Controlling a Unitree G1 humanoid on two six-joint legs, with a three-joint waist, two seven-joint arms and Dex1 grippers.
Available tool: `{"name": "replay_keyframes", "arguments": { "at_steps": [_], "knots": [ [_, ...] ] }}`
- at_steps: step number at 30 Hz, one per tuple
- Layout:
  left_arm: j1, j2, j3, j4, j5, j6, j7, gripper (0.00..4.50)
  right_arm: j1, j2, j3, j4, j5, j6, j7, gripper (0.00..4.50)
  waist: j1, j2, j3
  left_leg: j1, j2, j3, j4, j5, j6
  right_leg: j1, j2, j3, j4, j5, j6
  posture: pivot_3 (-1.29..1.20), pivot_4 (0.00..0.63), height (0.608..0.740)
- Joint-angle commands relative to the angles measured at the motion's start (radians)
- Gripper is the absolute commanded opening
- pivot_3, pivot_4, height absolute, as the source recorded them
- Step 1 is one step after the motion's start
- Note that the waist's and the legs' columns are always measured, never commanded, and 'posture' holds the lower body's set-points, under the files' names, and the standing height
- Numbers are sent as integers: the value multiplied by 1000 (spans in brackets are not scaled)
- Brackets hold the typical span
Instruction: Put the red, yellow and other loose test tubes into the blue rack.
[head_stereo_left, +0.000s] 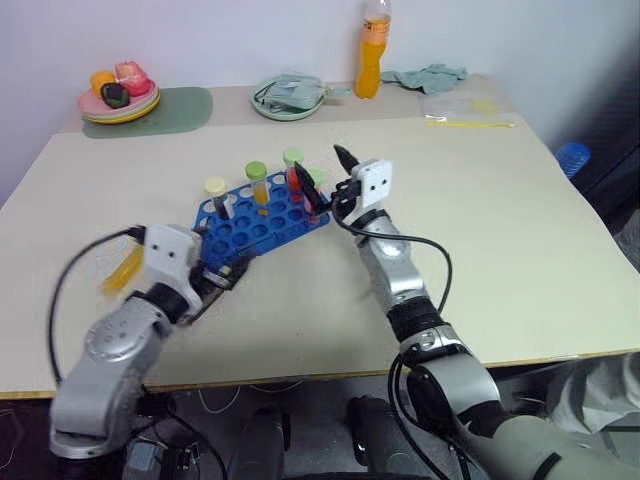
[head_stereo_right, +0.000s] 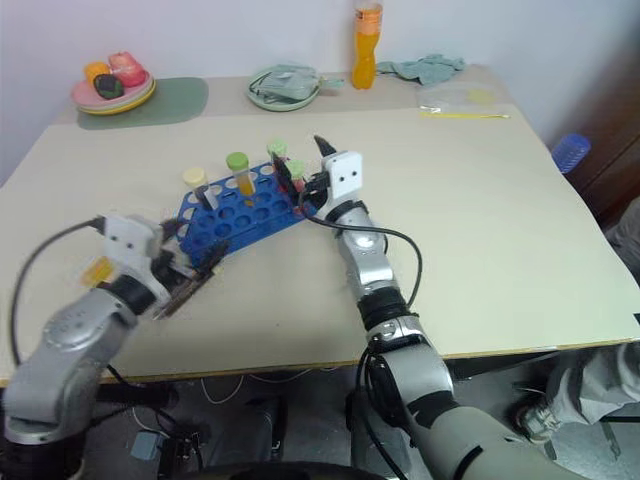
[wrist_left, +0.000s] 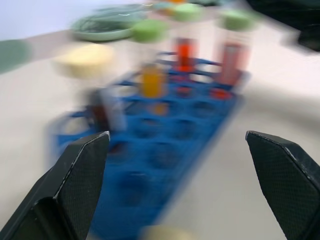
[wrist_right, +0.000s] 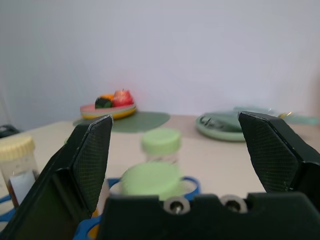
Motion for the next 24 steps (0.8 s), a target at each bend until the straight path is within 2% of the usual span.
{"name": "replay_keyframes", "arguments": {
  "at_steps": [1, 3, 5, 8, 11, 17, 20, 24],
  "knots": [
    [-69, 205, 112, 40, 16, 181, -14, 4500, 54, -83, 0, -220, 47, 106, 78, 4436, -1, 0, 0, 0, 0, 0, 0, 0, 0, 0, 0, 0, 0, 0, 0, 0, 150, 740],
    [-137, 334, 156, 155, -52, 332, -89, 4500, 94, -147, 27, -321, 58, 171, 144, 4436, -2, 1, 0, 0, 0, -1, -1, 0, 0, 0, 1, 0, 0, 0, 0, 0, 150, 740],
    [-213, 444, 138, 286, -103, 483, -157, 4500, 126, -202, 56, -403, 73, 239, 212, 4436, -6, 0, 1, 1, 0, 0, -1, 0, 0, 0, 1, 0, 0, 0, 0, 0, 150, 740],
    [-308, 601, -28, 497, -53, 504, -258, 4500, 181, -283, 110, -523, 103, 343, 323, 4436, -21, 1, 1, 1, 0, 0, -2, 0, 0, 0, 2, 0, 0, -1, 0, 0, 150, 740],
    [-409, 681, -220, 668, -1, 417, -416, 4500, 238, -359, 163, -629, 120, 424, 419, 4436, -25, 1, 1, 1, 0, 0, -3, 0, 0, 0, 1, 0, 0, -1, 0, 0, 150, 740],
    [-706, 628, -578, 1058, 228, 223, -658, 4500, 327, -453, 212, -766, 148, 533, 507, 4436, -15, -1, 1, 0, 0, 1, -1, 0, 0, 0, 1, -1, 0, -1, 0, 0, 150, 740],
    [-801, 583, -667, 1229, 330, 142, -720, 4500, 352, -480, 215, -809, 152, 560, 522, 4436, -11, -1, 1, 0, -1, 1, -1, 0, 0, 0, 1, -1, 0, -1, 0, 0, 150, 740],
    [-879, 519, -713, 1397, 421, 69, -763, 4500, 367, -489, 208, -832, 147, 576, 508, 4436, -9, -1, 1, 0, 0, 1, -1, 0, 0, -1, 1, 0, 0, -2, 0, 0, 150, 740]
  ]
}}
